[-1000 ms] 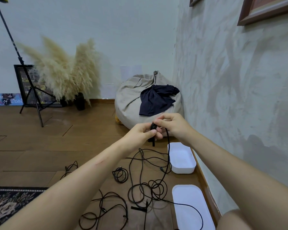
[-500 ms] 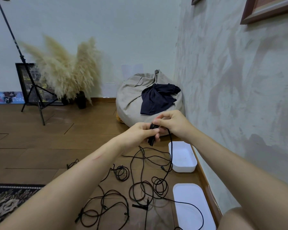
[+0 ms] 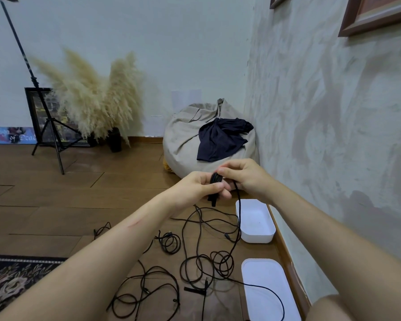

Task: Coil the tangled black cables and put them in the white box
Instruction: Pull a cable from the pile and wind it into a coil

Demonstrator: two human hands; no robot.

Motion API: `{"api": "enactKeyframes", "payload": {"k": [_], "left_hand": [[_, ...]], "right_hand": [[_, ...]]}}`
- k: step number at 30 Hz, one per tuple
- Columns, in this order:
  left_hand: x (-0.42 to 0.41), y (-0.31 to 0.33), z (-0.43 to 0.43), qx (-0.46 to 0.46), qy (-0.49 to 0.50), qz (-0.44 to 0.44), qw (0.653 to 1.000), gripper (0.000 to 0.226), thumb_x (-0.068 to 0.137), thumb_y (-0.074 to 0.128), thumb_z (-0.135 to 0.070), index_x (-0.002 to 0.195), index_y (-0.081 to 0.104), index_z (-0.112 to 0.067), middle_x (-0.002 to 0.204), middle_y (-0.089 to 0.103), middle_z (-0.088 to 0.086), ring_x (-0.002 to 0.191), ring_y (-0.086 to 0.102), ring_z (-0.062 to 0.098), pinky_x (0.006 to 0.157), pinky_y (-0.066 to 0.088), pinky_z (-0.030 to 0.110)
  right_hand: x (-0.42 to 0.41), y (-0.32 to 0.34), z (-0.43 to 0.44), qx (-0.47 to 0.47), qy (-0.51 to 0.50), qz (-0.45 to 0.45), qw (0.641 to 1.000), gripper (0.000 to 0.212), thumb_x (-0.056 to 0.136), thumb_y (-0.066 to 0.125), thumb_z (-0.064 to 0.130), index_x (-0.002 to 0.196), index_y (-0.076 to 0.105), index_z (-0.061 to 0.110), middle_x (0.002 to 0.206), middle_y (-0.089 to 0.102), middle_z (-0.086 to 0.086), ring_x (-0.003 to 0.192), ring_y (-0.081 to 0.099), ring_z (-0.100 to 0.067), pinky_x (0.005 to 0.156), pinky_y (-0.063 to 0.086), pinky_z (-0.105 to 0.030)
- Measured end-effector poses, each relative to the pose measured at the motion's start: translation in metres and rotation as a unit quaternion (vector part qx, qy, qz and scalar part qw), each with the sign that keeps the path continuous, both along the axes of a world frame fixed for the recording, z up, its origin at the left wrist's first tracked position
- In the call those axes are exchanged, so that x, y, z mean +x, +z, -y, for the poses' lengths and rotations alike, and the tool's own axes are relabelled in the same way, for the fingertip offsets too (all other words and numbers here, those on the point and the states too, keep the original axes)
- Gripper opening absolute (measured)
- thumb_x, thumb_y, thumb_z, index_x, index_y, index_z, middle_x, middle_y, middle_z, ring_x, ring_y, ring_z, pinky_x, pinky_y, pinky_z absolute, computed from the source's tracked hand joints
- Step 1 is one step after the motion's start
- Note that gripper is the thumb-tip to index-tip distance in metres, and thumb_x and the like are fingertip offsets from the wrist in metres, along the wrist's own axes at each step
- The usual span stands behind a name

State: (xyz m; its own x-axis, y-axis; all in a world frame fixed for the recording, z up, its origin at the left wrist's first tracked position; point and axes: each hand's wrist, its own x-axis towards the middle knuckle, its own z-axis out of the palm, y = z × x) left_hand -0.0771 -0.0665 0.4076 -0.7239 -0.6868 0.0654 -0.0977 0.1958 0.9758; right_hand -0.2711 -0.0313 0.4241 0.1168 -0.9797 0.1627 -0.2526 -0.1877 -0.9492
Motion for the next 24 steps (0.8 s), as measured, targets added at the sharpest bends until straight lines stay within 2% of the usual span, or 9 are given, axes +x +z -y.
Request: {"api": "enactKeyframes", "payload": {"k": [2, 6, 8, 11, 13, 17, 19, 21, 24], "left_hand": [[-0.001, 0.002, 0.0, -0.014, -0.004, -0.004, 1.0, 0.02, 0.105, 0.054, -0.012, 0.117, 0.067, -0.002, 0.102, 0.075, 0.007, 0.101, 0.069, 0.013, 0.102, 0.052, 0.032], [0.002, 0.011, 0.003, -0.032, -0.024, -0.031, 0.999, 0.023, 0.106, 0.05, -0.007, 0.119, 0.062, 0.007, 0.105, 0.07, 0.011, 0.109, 0.066, 0.022, 0.109, 0.049, 0.037], [0.003, 0.015, 0.004, -0.012, -0.037, -0.06, 0.997, 0.024, 0.105, 0.05, -0.005, 0.121, 0.06, 0.01, 0.107, 0.068, 0.014, 0.112, 0.065, 0.027, 0.111, 0.047, 0.042], [0.003, 0.02, 0.004, 0.026, -0.037, -0.11, 0.993, 0.021, 0.101, 0.055, -0.009, 0.118, 0.061, 0.002, 0.099, 0.069, 0.011, 0.102, 0.064, 0.035, 0.103, 0.051, 0.047], [0.002, 0.022, 0.005, 0.054, 0.005, -0.151, 0.987, 0.015, 0.104, 0.052, -0.005, 0.116, 0.06, -0.003, 0.093, 0.071, 0.005, 0.095, 0.064, 0.031, 0.09, 0.055, 0.039], [0.003, 0.017, 0.013, 0.054, 0.13, -0.196, 0.971, 0.016, 0.107, 0.048, -0.006, 0.115, 0.061, -0.008, 0.096, 0.073, 0.002, 0.092, 0.068, 0.015, 0.076, 0.053, 0.031], [0.004, 0.011, 0.02, 0.037, 0.192, -0.198, 0.961, 0.016, 0.106, 0.05, -0.008, 0.113, 0.064, -0.013, 0.098, 0.076, 0.0, 0.098, 0.067, 0.015, 0.08, 0.054, 0.032], [0.004, 0.008, 0.024, 0.006, 0.237, -0.18, 0.955, 0.017, 0.106, 0.051, -0.008, 0.109, 0.066, -0.016, 0.092, 0.077, -0.005, 0.101, 0.066, 0.017, 0.083, 0.055, 0.032], [0.004, 0.004, 0.024, -0.085, 0.26, -0.11, 0.955, 0.018, 0.105, 0.049, -0.005, 0.103, 0.064, -0.015, 0.086, 0.074, -0.006, 0.093, 0.066, 0.015, 0.071, 0.057, 0.024]], "right_hand": [[-0.003, -0.002, 0.001, 0.017, 0.017, 0.027, 0.999, 0.019, 0.102, 0.06, 0.02, 0.107, 0.074, 0.007, 0.088, 0.074, -0.01, 0.084, 0.069, -0.018, 0.074, 0.059, -0.026], [-0.008, -0.008, 0.007, 0.014, 0.021, 0.057, 0.998, 0.025, 0.104, 0.057, 0.023, 0.12, 0.07, 0.008, 0.111, 0.067, -0.032, 0.097, 0.067, -0.029, 0.095, 0.059, -0.044], [-0.004, -0.012, 0.008, -0.002, 0.0, 0.045, 0.999, 0.025, 0.104, 0.057, 0.023, 0.121, 0.07, 0.009, 0.112, 0.068, -0.029, 0.098, 0.066, -0.03, 0.097, 0.057, -0.047], [0.014, -0.023, 0.007, -0.013, -0.026, 0.05, 0.998, 0.021, 0.106, 0.053, 0.019, 0.117, 0.068, 0.009, 0.087, 0.068, -0.017, 0.071, 0.064, -0.011, 0.073, 0.057, -0.03], [0.03, -0.031, 0.006, -0.011, -0.033, 0.016, 0.999, 0.02, 0.108, 0.048, 0.016, 0.112, 0.067, 0.009, 0.079, 0.062, -0.01, 0.057, 0.056, -0.003, 0.059, 0.049, -0.02], [0.05, -0.039, 0.01, -0.02, -0.018, -0.075, 0.997, 0.023, 0.108, 0.048, 0.021, 0.103, 0.07, 0.017, 0.069, 0.063, 0.0, 0.058, 0.054, -0.008, 0.059, 0.045, -0.026], [0.054, -0.035, 0.011, -0.029, -0.004, -0.115, 0.993, 0.026, 0.108, 0.046, 0.022, 0.106, 0.071, 0.014, 0.068, 0.061, 0.004, 0.058, 0.052, -0.009, 0.059, 0.044, -0.027], [0.055, -0.028, 0.012, -0.045, 0.005, -0.164, 0.985, 0.026, 0.107, 0.047, 0.023, 0.104, 0.072, 0.015, 0.067, 0.059, 0.005, 0.059, 0.051, -0.008, 0.06, 0.042, -0.031], [0.048, -0.013, 0.013, -0.047, 0.02, -0.201, 0.978, 0.024, 0.104, 0.054, 0.023, 0.107, 0.076, 0.015, 0.072, 0.058, 0.002, 0.065, 0.048, -0.009, 0.064, 0.037, -0.029]]}}
